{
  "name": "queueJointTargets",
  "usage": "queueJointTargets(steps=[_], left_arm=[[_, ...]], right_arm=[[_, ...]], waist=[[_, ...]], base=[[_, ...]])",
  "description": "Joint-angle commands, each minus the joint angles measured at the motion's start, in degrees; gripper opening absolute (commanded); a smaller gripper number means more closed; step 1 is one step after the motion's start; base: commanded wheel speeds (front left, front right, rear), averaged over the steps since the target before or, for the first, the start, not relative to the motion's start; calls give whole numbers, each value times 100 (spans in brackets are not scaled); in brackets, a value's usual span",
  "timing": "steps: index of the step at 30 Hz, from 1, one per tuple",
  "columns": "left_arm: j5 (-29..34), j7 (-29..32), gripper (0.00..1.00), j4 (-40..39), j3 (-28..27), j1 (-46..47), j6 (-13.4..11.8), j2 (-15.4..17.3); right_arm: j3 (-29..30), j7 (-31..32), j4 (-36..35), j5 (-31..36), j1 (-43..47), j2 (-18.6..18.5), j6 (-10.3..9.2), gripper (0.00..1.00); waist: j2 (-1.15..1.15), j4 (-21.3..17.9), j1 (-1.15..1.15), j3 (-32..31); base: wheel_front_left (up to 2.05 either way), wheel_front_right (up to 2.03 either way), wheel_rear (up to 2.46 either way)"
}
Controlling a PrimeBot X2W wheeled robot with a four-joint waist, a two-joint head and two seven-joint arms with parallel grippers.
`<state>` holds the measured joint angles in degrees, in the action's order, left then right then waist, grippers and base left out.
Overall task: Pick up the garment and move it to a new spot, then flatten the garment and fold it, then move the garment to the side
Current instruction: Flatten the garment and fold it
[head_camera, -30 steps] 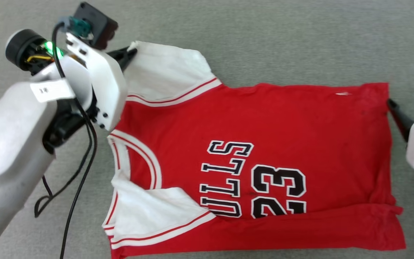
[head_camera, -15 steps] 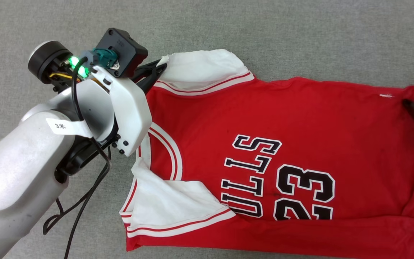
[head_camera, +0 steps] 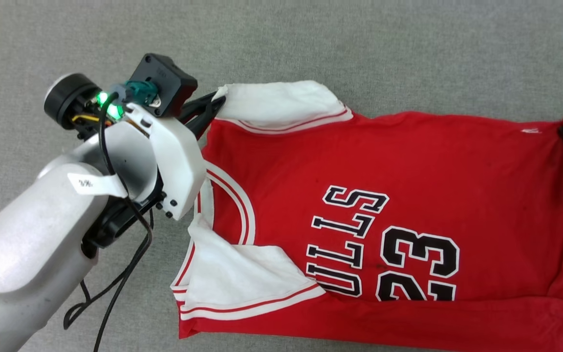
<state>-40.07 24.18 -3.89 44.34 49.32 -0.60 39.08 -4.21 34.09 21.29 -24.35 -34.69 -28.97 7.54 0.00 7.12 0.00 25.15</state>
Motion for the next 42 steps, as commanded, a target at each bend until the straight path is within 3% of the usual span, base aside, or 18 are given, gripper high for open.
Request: queueJointTargets(steps=[1, 12, 25, 35, 42], left_arm=[[6, -55, 0, 29, -9, -85, -31, -8], [-214, -506, 0, 219, -92, -794, -308, 35], [-465, -721, 0, -96, 102, -2003, -600, 304], [-564, -695, 0, -260, 423, -2826, -800, 461], [-500, -684, 0, -17, 626, -3105, -765, 491]], right_arm=[[39, -86, 72, -30, 114, 37, -11, 0], [617, -945, 125, -532, 745, 382, -10, 0], [782, -1271, -652, -1373, 2290, 536, -8, 0], [481, -1091, -1177, -1724, 3379, 245, -9, 0], [186, -992, -1293, -1762, 3690, -148, -8, 0]], waist=[[0, -10, 0, -119], [0, -32, 0, -911], [0, 61, 0, -1590], [0, 37, 0, -1775], [0, -11, 0, -1808]], base=[[0, 0, 0], [0, 0, 0], [0, 0, 0], [0, 0, 0], [0, 0, 0]])
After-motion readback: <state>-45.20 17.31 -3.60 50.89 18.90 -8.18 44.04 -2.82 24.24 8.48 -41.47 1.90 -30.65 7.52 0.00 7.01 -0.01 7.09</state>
